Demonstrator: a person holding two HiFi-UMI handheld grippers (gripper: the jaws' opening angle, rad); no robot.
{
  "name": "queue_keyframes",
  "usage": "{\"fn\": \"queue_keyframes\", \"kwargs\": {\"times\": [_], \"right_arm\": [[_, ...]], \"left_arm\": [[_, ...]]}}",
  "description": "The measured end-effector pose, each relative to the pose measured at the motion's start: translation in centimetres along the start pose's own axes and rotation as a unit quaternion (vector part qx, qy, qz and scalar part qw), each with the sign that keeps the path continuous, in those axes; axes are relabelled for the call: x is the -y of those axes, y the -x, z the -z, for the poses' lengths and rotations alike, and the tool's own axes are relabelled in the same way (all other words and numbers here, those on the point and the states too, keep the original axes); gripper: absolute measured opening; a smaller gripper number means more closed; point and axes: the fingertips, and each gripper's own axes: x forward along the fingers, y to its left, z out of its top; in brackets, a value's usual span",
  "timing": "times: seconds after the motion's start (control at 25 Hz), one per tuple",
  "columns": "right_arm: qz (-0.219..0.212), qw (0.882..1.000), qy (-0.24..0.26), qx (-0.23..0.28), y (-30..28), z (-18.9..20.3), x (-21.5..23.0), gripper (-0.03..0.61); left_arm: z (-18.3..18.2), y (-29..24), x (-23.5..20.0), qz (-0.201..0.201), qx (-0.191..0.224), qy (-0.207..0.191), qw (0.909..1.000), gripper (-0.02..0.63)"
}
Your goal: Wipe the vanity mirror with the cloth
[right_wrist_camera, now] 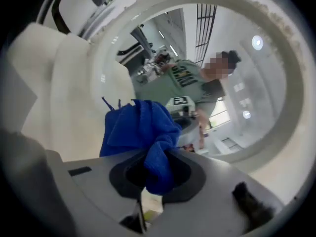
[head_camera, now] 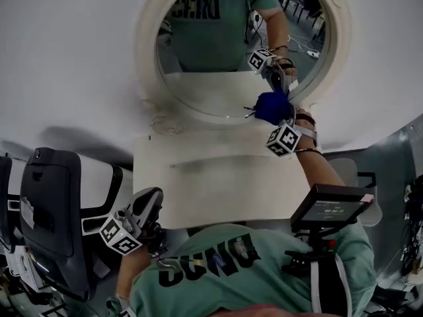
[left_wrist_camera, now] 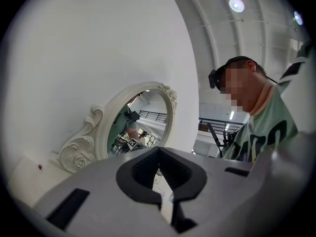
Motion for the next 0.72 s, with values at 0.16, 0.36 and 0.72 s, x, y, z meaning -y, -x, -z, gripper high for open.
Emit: {"fn": "queue_keyframes", "kwargs": {"times": [0.16,0.36,0.72], "right_arm": [[-0.116,0.993,-0.006,0.037,-1.2,-8.5,-13.4,0.048],[-0.126,0.991,-0.033,0.036,-1.2,-11.5,-15.3,0.048],[-0.194,0.970,-0.124,0.072,3.9,-10.1,-13.8,0.048]], "left_arm": [[0.8,1.9,-2.4,-0.021,-0.001,0.017,0.9996,0.010],[1.3,3.1,-3.0,-0.026,-0.002,0.021,0.9995,0.010],[-3.2,2.4,1.5,0.005,0.020,-0.045,0.9987,0.010]]}}
